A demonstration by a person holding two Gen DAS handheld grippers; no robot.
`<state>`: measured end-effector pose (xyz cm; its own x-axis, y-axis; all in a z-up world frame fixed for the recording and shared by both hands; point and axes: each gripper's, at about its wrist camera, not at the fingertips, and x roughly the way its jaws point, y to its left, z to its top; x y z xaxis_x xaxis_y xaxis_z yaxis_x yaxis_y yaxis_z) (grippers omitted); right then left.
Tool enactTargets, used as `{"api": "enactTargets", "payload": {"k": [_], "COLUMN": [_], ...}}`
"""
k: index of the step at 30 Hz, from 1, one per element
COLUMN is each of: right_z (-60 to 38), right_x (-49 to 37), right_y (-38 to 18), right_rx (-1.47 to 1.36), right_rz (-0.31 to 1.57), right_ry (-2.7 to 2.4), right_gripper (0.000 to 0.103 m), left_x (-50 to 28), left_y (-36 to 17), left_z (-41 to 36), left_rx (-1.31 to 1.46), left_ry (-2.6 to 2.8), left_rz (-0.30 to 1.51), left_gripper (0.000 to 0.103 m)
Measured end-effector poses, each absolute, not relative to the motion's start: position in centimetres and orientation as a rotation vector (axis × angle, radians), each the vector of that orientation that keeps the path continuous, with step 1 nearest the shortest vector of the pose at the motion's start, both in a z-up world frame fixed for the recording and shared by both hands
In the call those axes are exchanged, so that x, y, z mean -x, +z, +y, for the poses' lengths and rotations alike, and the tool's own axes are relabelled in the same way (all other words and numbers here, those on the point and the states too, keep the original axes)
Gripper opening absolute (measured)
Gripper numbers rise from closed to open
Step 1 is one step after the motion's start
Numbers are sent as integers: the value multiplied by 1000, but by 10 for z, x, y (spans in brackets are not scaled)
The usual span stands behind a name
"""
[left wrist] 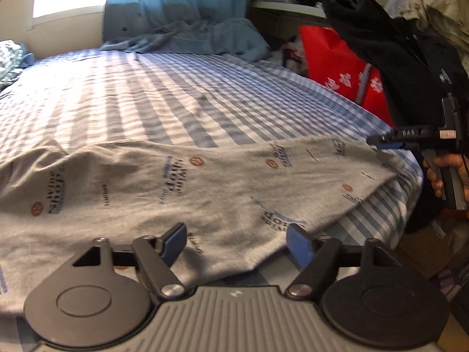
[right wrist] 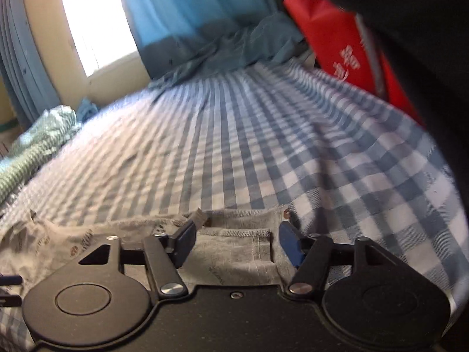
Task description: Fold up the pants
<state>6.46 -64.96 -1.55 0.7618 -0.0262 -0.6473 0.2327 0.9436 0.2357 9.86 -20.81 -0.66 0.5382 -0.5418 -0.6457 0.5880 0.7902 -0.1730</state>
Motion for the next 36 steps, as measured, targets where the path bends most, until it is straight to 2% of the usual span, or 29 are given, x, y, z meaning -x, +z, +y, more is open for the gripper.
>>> {"api": "enactTargets", "payload": {"k": [3, 7, 8, 10, 11, 13, 14, 15, 24, 30, 33, 34, 35, 36], "right_z": [-654, -655, -654, -649, -647, -640, -638, -635, -637, -639, -634, -632, -630, -627], "right_x": [-74, -74, -73, -71, -70, -67, -66, -65, -71, -91, -90, -89, -89, -88], "right_y": [-23, -33, -34, -34, -34, -33, -33, -31, -6, -38, -45, -44, -42, -40], "right_rx": [-294, -306, -300, -277, -262, -216, -198, -177, -74, -54, -53, -47, -39, -26], "right_rz": [734, 759, 754, 753, 756, 742, 737, 729, 645, 720, 691, 687, 685, 683], "right_ry": [-157, -155, -162, -165, -169, -175, -181, -193, -268, -304, -327, -340, -355, -369], "right_gripper": [50, 50, 46, 29, 14, 13, 9, 1, 0, 0, 2, 3, 11, 23], "left_x": [-98, -101, -101, -103, -103, -104, -104, -104, -106, -111, -115, -117, -118, -119], "left_y": [-5, -6, -6, -6, -6, -6, -6, -5, 0, -4, -3, -2, -1, 1], "left_z": [-202, -196, -194, -191, -190, -187, -185, -184, -177, -167, -156, -151, -144, -136], "left_rx": [-78, -97, -96, -87, -82, -73, -72, -70, -74, -64, -42, -33, -21, -10], "left_ry": [-614, -568, -558, -546, -544, -538, -534, -533, -505, -461, -431, -422, -411, -397], "left_rz": [704, 690, 689, 690, 690, 687, 688, 688, 667, 692, 709, 713, 711, 706], "left_gripper": [93, 96, 96, 96, 96, 97, 97, 97, 98, 98, 98, 98, 98, 98]}}
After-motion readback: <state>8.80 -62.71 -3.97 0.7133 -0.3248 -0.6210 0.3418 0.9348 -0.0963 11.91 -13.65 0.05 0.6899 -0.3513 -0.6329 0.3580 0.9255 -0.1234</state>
